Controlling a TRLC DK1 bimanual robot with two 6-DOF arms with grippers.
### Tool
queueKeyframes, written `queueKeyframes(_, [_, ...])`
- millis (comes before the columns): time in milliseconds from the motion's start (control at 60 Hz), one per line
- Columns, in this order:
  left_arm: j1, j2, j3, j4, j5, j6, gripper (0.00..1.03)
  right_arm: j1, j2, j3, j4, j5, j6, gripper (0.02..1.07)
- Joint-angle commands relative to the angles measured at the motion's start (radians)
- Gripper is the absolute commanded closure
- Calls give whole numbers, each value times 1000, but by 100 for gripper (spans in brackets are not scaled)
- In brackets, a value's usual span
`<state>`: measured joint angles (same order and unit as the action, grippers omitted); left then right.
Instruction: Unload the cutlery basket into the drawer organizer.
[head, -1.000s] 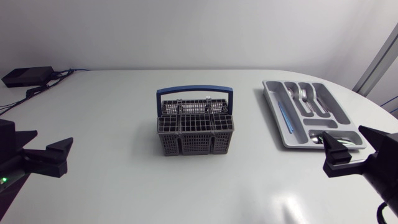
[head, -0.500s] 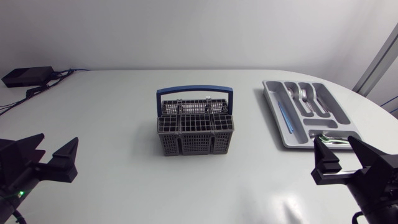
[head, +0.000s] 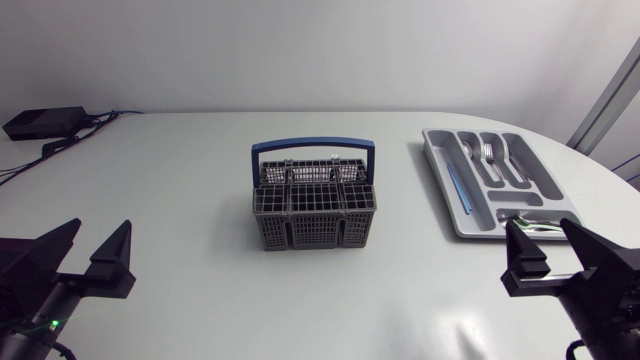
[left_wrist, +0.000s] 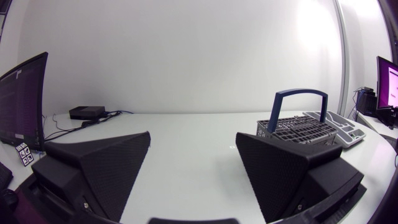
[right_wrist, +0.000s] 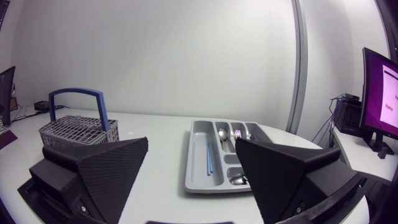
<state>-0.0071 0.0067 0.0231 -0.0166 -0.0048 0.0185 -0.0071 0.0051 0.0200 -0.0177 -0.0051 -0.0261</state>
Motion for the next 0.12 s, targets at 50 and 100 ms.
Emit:
queueKeyframes(50, [7,-7,-23,17,5,-19,8,7,-5,-20,18,5,26,6])
queueKeyframes(100, [7,-7,-23,17,5,-19,8,7,-5,-20,18,5,26,6])
